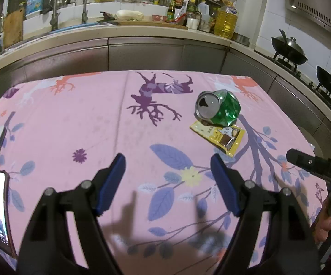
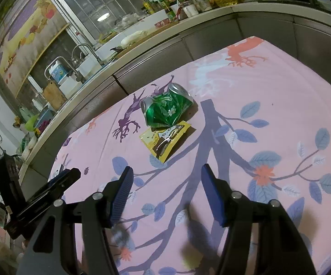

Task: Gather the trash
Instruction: 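Move both open tools back over the green can and yellow packet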

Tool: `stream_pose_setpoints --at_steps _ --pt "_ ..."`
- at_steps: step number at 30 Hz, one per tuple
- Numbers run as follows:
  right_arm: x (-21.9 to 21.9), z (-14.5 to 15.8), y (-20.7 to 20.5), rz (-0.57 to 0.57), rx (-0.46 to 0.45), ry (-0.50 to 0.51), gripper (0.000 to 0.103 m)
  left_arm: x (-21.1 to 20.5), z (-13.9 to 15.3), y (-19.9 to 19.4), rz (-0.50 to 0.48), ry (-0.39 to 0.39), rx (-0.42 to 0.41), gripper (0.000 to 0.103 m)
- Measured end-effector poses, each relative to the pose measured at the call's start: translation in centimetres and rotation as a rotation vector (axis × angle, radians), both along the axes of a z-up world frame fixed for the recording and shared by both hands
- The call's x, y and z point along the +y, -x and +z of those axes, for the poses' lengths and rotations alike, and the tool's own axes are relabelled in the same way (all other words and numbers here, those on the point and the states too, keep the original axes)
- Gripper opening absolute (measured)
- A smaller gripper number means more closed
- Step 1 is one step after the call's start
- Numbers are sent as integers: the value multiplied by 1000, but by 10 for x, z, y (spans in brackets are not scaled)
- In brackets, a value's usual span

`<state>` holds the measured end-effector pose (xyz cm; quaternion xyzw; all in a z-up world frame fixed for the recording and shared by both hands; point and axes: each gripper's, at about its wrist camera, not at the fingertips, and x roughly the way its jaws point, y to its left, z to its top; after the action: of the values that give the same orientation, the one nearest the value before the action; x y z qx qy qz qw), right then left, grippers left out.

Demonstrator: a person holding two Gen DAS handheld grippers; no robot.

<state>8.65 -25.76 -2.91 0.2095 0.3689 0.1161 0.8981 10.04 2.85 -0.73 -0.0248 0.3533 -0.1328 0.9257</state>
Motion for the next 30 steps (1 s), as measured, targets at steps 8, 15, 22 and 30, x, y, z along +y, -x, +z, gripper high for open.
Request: stream_pose_setpoints --at_steps 8,15,22,30 --pt "-1 2 1 5 -3 -17 58 1 0 1 -1 3 3 73" --pt "0 3 2 17 -5 -19 56 1 -2 2 -3 2 1 73" --pt "0 -1 0 28 5 -20 52 -4 0 1 -25 6 4 73" --pt "-8 -6 -10 28 13 -33 51 -26 18 -41 -118 50 25 82"
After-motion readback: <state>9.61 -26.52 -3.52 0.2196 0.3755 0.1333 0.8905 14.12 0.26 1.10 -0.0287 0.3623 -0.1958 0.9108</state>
